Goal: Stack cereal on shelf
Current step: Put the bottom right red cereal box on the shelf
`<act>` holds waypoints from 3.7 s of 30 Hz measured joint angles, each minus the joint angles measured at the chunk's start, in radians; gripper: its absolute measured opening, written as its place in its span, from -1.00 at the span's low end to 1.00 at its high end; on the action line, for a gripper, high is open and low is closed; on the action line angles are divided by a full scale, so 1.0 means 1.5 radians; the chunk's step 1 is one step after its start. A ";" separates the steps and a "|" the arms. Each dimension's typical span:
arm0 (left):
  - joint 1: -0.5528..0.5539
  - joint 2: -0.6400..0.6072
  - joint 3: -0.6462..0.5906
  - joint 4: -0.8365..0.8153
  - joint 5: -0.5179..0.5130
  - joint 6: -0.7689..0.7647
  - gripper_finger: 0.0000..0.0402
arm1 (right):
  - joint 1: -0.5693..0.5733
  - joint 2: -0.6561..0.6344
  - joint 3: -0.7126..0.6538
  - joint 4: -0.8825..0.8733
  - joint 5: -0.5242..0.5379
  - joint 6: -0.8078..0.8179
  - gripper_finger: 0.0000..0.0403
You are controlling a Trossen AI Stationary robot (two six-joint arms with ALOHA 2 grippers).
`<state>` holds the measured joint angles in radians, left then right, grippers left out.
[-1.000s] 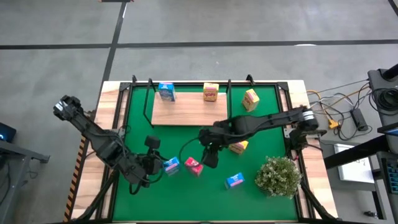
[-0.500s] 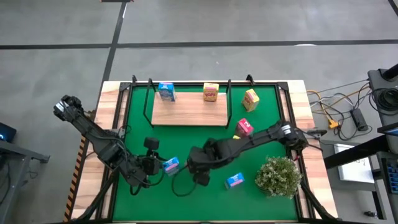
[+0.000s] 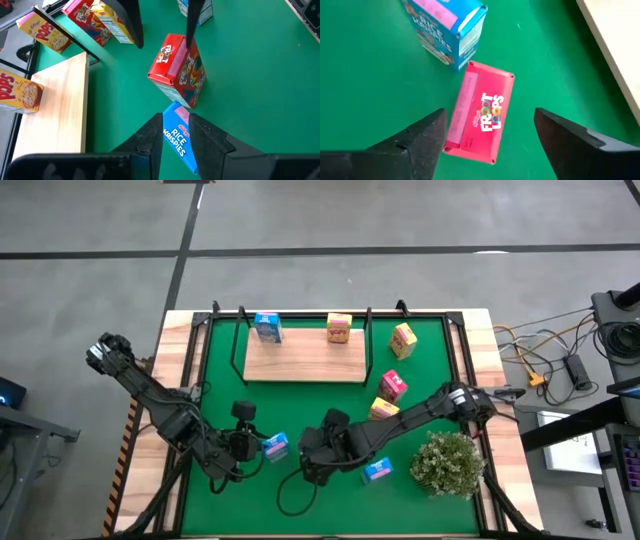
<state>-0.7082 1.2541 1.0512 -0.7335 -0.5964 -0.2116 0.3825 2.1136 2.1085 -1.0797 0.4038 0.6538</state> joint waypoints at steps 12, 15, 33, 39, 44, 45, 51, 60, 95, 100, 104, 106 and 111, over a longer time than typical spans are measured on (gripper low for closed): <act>0.000 0.000 0.000 0.000 -0.034 0.007 -0.62 | 0.001 0.000 -0.080 0.070 0.011 0.010 0.43; 0.000 0.000 0.000 0.000 -0.034 0.007 -0.62 | 0.001 0.000 -0.086 0.075 0.011 0.010 0.31; 0.002 -0.050 -0.037 0.093 -0.032 0.236 -0.62 | -0.008 -0.008 -0.083 0.069 -0.038 -0.072 -0.02; 0.007 -0.156 -0.138 0.222 -0.033 0.260 -0.62 | -0.022 -0.027 -0.050 0.021 -0.067 -0.141 -0.02; 0.007 -0.244 -0.212 0.297 -0.038 0.289 -0.62 | -0.057 -0.062 -0.030 -0.027 -0.065 -0.207 -0.02; 0.007 -0.258 -0.224 0.307 -0.051 0.292 -0.62 | -0.066 -0.069 -0.027 -0.036 -0.065 -0.221 -0.02; 0.007 -0.329 -0.282 0.337 -0.159 0.287 -0.62 | -0.142 -0.124 -0.023 -0.037 -0.065 -0.336 -0.02; 0.007 -0.381 -0.274 0.319 -0.174 0.346 -0.62 | -0.319 -0.146 -0.023 0.066 -0.208 -0.560 -0.02; 0.007 -0.433 -0.285 0.278 -0.232 0.347 -0.62 | -0.564 -0.113 -0.039 0.210 -0.392 -0.739 0.09; 0.007 -0.433 -0.286 0.278 -0.232 0.346 -0.62 | -0.564 -0.113 -0.042 0.181 -0.397 -0.747 0.23; 0.007 -0.434 -0.286 0.278 -0.232 0.346 -0.62 | -0.566 -0.093 -0.047 0.176 -0.403 -0.755 0.31; 0.007 -0.434 -0.286 0.278 -0.232 0.346 -0.62 | -0.568 -0.076 -0.048 0.175 -0.404 -0.762 0.34; 0.007 -0.434 -0.286 0.278 -0.232 0.347 -0.62 | -0.569 -0.054 -0.049 0.174 -0.391 -0.779 0.39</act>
<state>-0.6971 0.6033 0.6216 -0.3162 -0.9440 0.3084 -0.4709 2.0331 2.0350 -0.8193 -0.1823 -0.5148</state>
